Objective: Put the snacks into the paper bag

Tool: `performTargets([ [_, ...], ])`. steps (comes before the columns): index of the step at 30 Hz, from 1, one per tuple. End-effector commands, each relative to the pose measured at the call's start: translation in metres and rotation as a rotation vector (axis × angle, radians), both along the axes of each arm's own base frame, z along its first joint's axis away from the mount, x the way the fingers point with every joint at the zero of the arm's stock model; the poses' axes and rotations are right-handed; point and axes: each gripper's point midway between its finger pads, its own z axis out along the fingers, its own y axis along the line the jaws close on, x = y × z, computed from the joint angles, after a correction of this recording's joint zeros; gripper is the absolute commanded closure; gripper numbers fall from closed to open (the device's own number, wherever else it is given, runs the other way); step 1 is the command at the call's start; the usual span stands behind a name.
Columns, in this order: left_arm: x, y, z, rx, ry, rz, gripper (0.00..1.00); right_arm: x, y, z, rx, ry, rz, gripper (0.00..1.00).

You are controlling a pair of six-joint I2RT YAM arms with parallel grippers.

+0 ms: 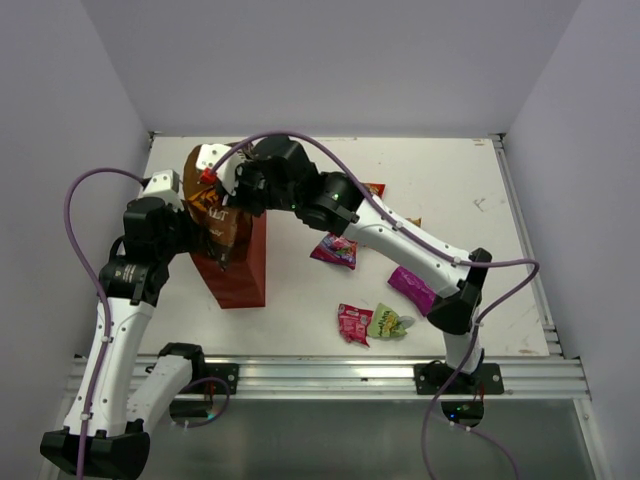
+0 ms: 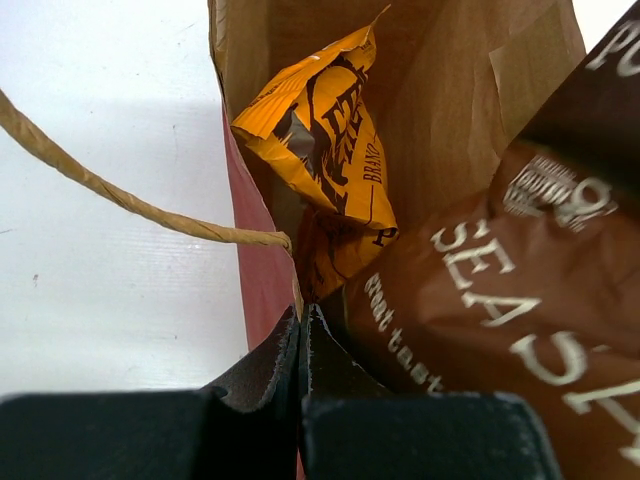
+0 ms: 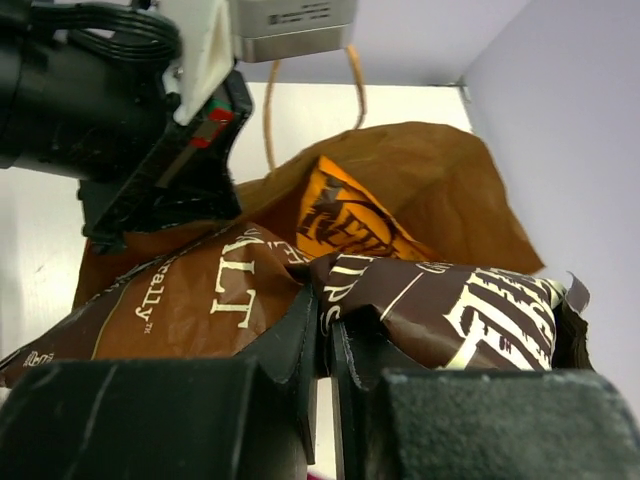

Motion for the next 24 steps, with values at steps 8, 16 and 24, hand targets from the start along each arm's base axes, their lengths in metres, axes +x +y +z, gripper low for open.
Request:
performTargets([
  [8,0.004,-0.005,0.008,0.006,-0.046,-0.037,1.00,-0.041,0.032,0.001,0.095,0.134,0.219,0.86],
  [16,0.002,-0.005,0.007,0.006,-0.048,-0.037,1.00,-0.050,0.046,-0.046,0.062,0.290,0.242,0.51],
  [24,0.001,-0.005,0.005,0.007,-0.046,-0.038,1.00,0.008,0.020,-0.040,0.021,0.128,-0.052,0.01],
])
